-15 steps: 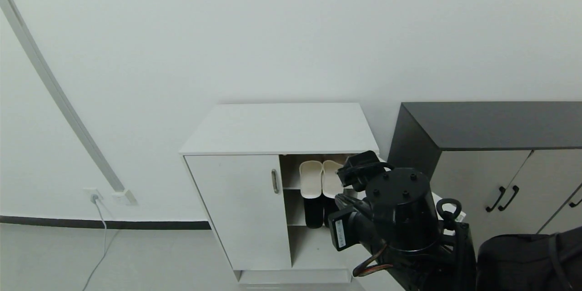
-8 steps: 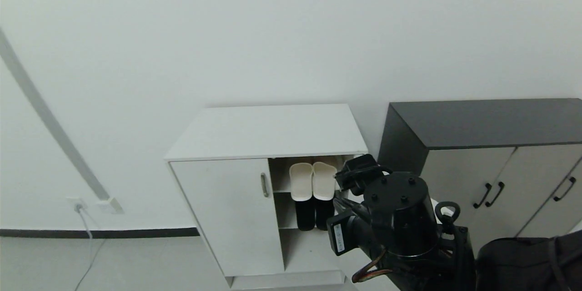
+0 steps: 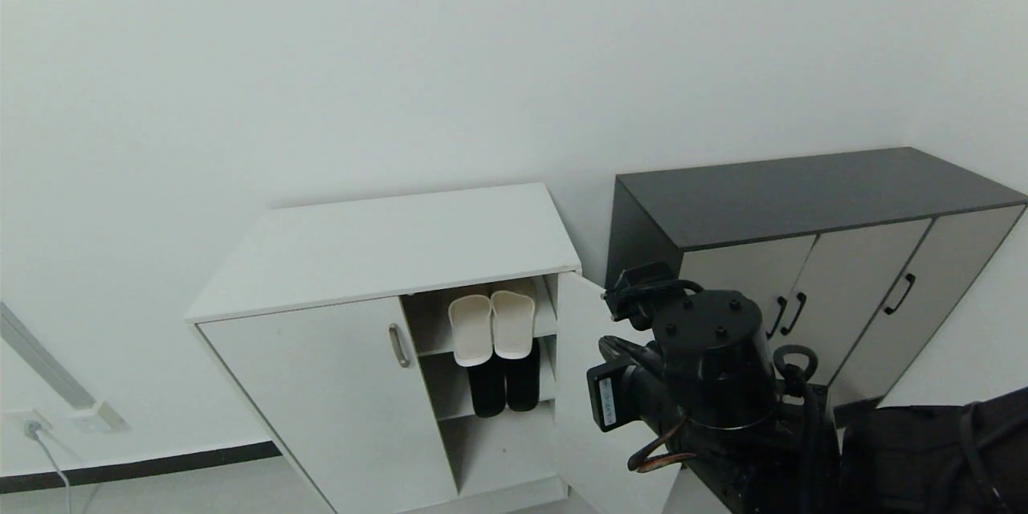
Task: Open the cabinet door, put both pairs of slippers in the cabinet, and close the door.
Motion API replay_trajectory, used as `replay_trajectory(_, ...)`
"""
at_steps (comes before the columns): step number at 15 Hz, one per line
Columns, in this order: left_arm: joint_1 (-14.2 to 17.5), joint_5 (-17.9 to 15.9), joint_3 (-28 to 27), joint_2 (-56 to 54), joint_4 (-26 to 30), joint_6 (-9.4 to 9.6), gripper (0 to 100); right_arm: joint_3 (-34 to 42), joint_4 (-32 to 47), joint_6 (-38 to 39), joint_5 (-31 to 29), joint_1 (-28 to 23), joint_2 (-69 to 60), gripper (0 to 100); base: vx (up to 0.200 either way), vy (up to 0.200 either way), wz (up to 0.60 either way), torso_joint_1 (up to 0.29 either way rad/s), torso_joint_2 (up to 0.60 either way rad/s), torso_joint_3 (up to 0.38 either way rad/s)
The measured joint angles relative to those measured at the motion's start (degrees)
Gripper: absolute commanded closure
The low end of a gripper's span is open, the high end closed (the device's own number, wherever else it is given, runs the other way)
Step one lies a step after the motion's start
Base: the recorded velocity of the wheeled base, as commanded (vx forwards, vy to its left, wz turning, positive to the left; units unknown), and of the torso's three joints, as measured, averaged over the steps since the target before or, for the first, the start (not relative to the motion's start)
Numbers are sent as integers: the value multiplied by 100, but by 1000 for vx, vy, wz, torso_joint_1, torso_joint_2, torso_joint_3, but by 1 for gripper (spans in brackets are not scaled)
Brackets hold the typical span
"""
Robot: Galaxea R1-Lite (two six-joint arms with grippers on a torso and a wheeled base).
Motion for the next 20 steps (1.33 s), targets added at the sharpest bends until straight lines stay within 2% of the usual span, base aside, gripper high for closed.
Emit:
replay_trajectory(7,12,-4,0,0,0,0,100,5,-7,-74,-11,-140,4,100,-200,0,0,0,4,3)
replay_trajectory(10,12,-6,0,0,-2,7,100,-2,4,-216,-20,-369,4,100,0,0,0,0,0,0)
replay_trajectory(13,5,-9,0,0,2,9,100,-212,24,-329,56,-1014,66,100,0,0,0,0,0,0)
replay_trajectory(20,7,-9,0,0,0,11,100,-1585,59,-296,783,-2353,1158,100,0,0,0,0,0,0)
